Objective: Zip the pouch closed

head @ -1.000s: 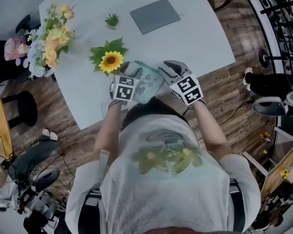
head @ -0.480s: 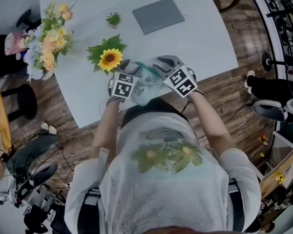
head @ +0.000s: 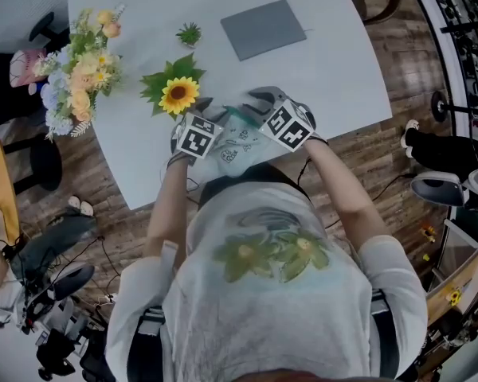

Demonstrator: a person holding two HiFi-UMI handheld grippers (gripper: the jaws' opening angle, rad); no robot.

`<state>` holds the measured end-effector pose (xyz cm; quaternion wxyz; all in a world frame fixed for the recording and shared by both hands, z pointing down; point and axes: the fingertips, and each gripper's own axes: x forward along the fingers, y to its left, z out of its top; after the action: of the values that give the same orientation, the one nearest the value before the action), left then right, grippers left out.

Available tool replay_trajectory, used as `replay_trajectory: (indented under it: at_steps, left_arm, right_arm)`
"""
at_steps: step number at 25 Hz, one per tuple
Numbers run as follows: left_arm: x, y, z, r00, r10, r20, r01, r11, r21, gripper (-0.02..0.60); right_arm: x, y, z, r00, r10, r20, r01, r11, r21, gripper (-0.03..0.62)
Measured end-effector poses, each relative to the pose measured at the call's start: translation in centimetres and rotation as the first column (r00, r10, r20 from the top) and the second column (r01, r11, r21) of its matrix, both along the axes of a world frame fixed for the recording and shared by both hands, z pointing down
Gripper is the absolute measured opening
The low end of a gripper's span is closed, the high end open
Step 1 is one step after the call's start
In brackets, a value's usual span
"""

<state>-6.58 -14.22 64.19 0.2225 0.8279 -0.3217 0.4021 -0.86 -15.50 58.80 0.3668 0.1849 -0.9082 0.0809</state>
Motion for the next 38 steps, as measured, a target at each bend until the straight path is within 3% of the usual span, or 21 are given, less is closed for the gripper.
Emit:
replay_trajectory:
  at_steps: [4,6,12,17,21,27,35,38]
  left_arm:
    - [-0.1,0.4,0.8,1.0,0.018,0.014,-0.018,0.999,-0.034,0.211]
    - [0.1,0.3,0.7,1.0,0.019,0.012,-0.019,0.999,-0.04,0.158]
    - [0.6,0.4,1.0,0.997,0.062,0.054,-0.061,0.998,-0.017,0.077]
    - [1.0,0.8,1.0,0.995,0.085,0.057,-0.086,0.996,0.016,0.032]
    - [1.0,0.8,1.1,0.993,0.109,0.051,-0.11,0.994,0.011,0.026]
    - [1.1,0.8,1.3,0.987,0.141,0.073,-0.142,0.99,0.006,0.026]
    - [1.1,0.8,1.4,0.988,0.127,0.089,-0.128,0.992,0.002,0.026]
    - [1.1,0.7,1.4,0.988,0.126,0.091,-0.126,0.992,0.001,0.026]
  right_arm:
    - [-1.2,-0.1,0.7,0.996,-0.088,-0.021,0.088,0.996,-0.009,0.132]
    - [-1.7,-0.2,1.0,0.99,-0.136,-0.041,0.136,0.991,-0.007,0.133]
    - [-3.2,-0.7,1.8,0.962,-0.248,-0.112,0.251,0.968,0.017,0.133]
    - [-4.1,-0.6,2.8,0.903,-0.376,-0.21,0.393,0.918,0.045,0.133]
    - [-4.6,-0.2,3.6,0.812,-0.499,-0.303,0.541,0.838,0.068,0.133]
    - [-5.2,0.1,4.8,0.642,-0.628,-0.44,0.724,0.685,0.078,0.133]
    - [-4.9,0.5,5.5,0.437,-0.712,-0.549,0.871,0.487,0.061,0.133]
    - [-4.9,0.9,5.7,0.364,-0.724,-0.586,0.915,0.396,0.079,0.133]
